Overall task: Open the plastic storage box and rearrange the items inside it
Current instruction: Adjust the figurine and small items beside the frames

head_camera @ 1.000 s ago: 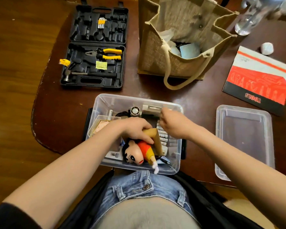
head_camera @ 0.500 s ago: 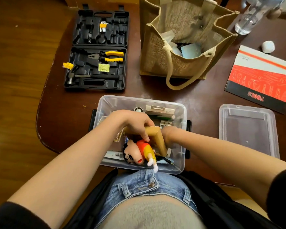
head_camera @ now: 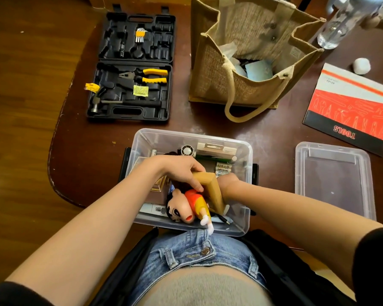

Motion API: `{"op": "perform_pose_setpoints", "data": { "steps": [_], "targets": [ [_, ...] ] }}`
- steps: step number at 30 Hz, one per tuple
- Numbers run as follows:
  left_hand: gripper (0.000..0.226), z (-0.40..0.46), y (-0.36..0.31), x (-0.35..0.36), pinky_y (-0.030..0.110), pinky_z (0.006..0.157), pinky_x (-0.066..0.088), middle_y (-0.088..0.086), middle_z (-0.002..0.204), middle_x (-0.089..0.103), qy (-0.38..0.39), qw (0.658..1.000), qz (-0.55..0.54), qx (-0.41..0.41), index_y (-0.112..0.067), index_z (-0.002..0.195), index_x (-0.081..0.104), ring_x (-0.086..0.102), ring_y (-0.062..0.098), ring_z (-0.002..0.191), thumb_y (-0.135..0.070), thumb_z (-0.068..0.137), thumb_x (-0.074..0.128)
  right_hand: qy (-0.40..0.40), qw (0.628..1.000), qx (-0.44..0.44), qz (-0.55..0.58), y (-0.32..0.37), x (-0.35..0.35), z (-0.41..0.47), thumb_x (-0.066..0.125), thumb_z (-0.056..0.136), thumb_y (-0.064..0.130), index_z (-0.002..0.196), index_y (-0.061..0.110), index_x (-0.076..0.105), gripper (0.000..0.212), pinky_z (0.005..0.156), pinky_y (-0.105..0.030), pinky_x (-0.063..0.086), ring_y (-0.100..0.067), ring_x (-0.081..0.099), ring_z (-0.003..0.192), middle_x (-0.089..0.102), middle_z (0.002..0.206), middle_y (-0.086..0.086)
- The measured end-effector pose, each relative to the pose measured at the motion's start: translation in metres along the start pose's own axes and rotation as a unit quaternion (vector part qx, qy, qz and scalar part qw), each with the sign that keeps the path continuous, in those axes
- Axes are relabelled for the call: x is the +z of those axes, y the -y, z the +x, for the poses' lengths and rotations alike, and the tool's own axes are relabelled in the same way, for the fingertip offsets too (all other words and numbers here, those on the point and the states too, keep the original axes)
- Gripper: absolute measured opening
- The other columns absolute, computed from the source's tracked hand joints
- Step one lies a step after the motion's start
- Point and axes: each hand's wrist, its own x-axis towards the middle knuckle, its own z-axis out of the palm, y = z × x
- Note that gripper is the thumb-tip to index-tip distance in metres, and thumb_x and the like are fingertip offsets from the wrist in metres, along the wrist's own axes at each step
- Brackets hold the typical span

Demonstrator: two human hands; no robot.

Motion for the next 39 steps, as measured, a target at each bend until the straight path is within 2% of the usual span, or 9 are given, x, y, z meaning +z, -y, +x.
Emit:
{"op": "perform_pose_setpoints", "data": {
  "steps": [5,10,14,20,23,27,30,34,39],
  "targets": [
    [0.022,-0.001,0.002,0.003,0.031,0.078,0.044,0.003,0.091,0.061,-0.013,1.000,-0.011,0.009,-0.013,0.095,0.065,0.054,0.013,0.081,-0.030,0.083,0.071,-0.008,1.000,0.021,0.000,0.002,0.005,0.002,0.058,0.088,0.024,0.107,0.015,0.058,0.021,0.067,-0.029,0.046,-0.021,0.056,0.086,0.055,0.085,0.002],
    [0.022,-0.002,0.001,0.002,0.031,0.075,0.043,0.003,0.088,0.059,-0.012,1.000,-0.009,0.012,-0.009,0.096,0.064,0.053,0.013,0.079,-0.025,0.082,0.071,0.076,0.996,0.004,0.055,-0.003,-0.010,0.001,0.059,0.086,0.028,0.118,0.014,0.057,0.035,0.087,-0.036,0.049,-0.025,0.057,0.108,0.060,0.117,-0.006],
    [0.010,-0.006,0.006,-0.001,0.018,0.064,0.041,-0.007,0.081,0.057,-0.009,0.999,-0.016,0.026,-0.021,0.089,0.063,0.052,0.005,0.070,-0.019,0.082,0.070,0.087,0.993,0.004,0.085,-0.016,-0.031,-0.012,0.061,0.082,0.043,0.089,0.013,0.063,0.031,0.077,-0.035,0.049,-0.023,0.057,0.085,0.059,0.083,-0.001],
    [0.027,-0.001,0.002,0.001,0.024,0.069,0.038,-0.009,0.077,0.054,0.008,1.000,0.001,-0.002,-0.024,0.079,0.059,0.050,0.007,0.070,-0.051,0.080,0.067,-0.091,0.954,0.064,0.279,-0.040,-0.056,-0.037,0.058,0.078,0.061,0.072,0.013,0.063,0.048,0.063,-0.027,0.042,-0.014,0.055,0.069,0.058,0.072,0.002],
    [0.049,0.004,-0.001,0.002,0.023,0.075,0.035,-0.011,0.082,0.055,-0.017,0.999,0.017,-0.025,-0.027,0.077,0.057,0.050,0.005,0.075,-0.073,0.082,0.040,-0.167,0.932,0.104,0.304,-0.042,-0.056,-0.042,0.058,0.077,0.050,0.070,0.014,0.062,0.037,0.056,-0.027,0.041,-0.018,0.056,0.069,0.059,0.069,0.000],
    [0.051,0.015,0.001,0.010,0.029,0.077,0.034,-0.001,0.080,0.053,-0.091,0.993,0.057,-0.041,-0.020,0.076,0.057,0.047,0.013,0.073,-0.056,0.097,0.028,-0.178,0.906,0.005,0.384,-0.035,-0.056,-0.043,0.057,0.090,0.032,0.098,0.011,0.067,0.025,0.071,-0.028,0.043,-0.016,0.056,0.088,0.065,0.100,-0.002],
    [0.039,0.016,0.000,0.014,0.023,0.066,0.032,0.000,0.070,0.041,-0.097,0.994,0.017,-0.035,-0.020,0.065,0.042,0.036,0.012,0.064,-0.029,0.102,0.033,-0.096,0.943,-0.014,0.319,-0.034,-0.053,-0.039,0.046,0.096,0.017,0.108,0.003,0.061,0.024,0.076,-0.032,0.041,-0.024,0.054,0.090,0.060,0.105,-0.011],
    [0.040,0.014,-0.001,0.014,0.014,0.052,0.030,-0.002,0.064,0.036,-0.107,0.993,0.006,-0.041,-0.020,0.062,0.037,0.031,0.008,0.057,-0.017,0.101,0.032,-0.009,0.987,0.027,0.159,-0.028,-0.041,-0.032,0.045,0.091,0.005,0.067,0.007,0.049,0.024,0.050,-0.026,0.031,-0.018,0.038,0.057,0.046,0.068,-0.007],
    [0.038,0.014,0.002,0.017,0.012,0.053,0.031,-0.001,0.066,0.036,-0.116,0.993,0.003,-0.027,-0.019,0.064,0.036,0.031,0.007,0.058,-0.015,0.101,0.030,-0.026,0.997,0.029,0.073,-0.010,-0.018,-0.020,0.056,0.088,0.016,0.113,0.008,0.058,0.027,0.066,-0.032,0.044,-0.028,0.059,0.089,0.062,0.098,-0.010]
  ]
}}
